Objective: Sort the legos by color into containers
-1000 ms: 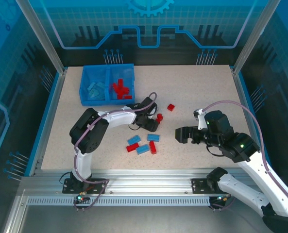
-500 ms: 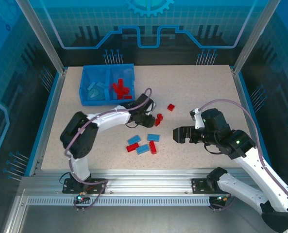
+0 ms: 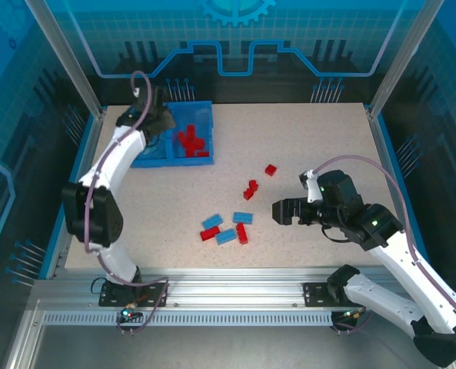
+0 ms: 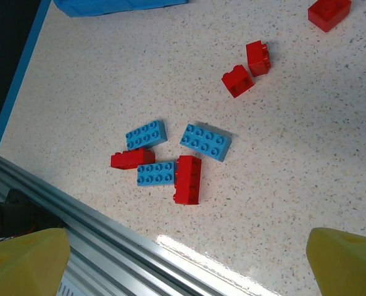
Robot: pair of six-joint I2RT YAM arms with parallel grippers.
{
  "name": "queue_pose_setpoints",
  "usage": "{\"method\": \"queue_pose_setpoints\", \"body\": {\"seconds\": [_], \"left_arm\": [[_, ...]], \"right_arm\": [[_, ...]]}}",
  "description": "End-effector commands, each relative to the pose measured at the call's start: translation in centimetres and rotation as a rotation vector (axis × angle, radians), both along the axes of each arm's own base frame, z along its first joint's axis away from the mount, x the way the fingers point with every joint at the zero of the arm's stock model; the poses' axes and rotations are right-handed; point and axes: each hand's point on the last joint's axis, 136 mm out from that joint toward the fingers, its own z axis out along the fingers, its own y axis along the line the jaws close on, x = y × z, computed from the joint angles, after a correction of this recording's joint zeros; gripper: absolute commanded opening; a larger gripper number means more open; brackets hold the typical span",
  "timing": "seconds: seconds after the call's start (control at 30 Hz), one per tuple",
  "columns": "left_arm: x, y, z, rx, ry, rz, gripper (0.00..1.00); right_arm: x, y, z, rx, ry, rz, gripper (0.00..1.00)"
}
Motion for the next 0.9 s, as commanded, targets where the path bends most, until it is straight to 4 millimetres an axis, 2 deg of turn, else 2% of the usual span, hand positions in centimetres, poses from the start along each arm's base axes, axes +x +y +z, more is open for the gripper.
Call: {"method": "queue_pose_setpoints", "body": {"seconds": [0.0,0.1,0.23,0.33,0.43,0.5,0.6,0.7,0.8,0.87], "left_arm": [[1.5,3.2,-4.4,-0.029,0.136,0.12,0.3],[3.5,4.3,-6.9,-0.08,0.19,0.145,0.31],[5.2,5.2,-9.3,-0.107,0.22,0.164,0.33],[5.9,5.5,-10.2,-0.134,0.228,0.16,0.43],[5.9,5.3,-10.1,-0.138,0.23,0.144,0.51],[5.7,5.2,-9.5,-0.142,0.226,0.14,0.55],[5.1,4.9,-8.4,-0.156,0.213,0.129,0.55],[3.8,4.1,-5.6,-0.199,0.155,0.112,0.53],[1.0,2.4,-2.1,-0.274,0.075,0.088,0.52],[-1.6,0.8,-0.1,-0.307,0.025,0.059,0.52]], "right_arm": [[-0.1,-0.5,1.8,0.026,-0.035,-0.02,1.0],[-0.4,-1.1,2.1,0.026,-0.045,-0.039,1.0],[-0.7,-1.3,2.3,0.04,-0.05,-0.051,1.0],[-0.8,-1.2,2.3,0.046,-0.042,-0.052,1.0],[-0.7,-1.2,2.3,0.047,-0.04,-0.056,1.0],[-0.5,-1.1,2.3,0.05,-0.043,-0.058,1.0],[-0.1,-0.7,2.3,0.055,-0.04,-0.05,1.0],[0.3,-0.3,2.0,0.052,-0.029,-0.044,1.0],[0.7,0.1,1.7,0.051,-0.021,-0.038,1.0],[1.1,0.4,1.6,0.047,-0.021,-0.035,1.0]]}}
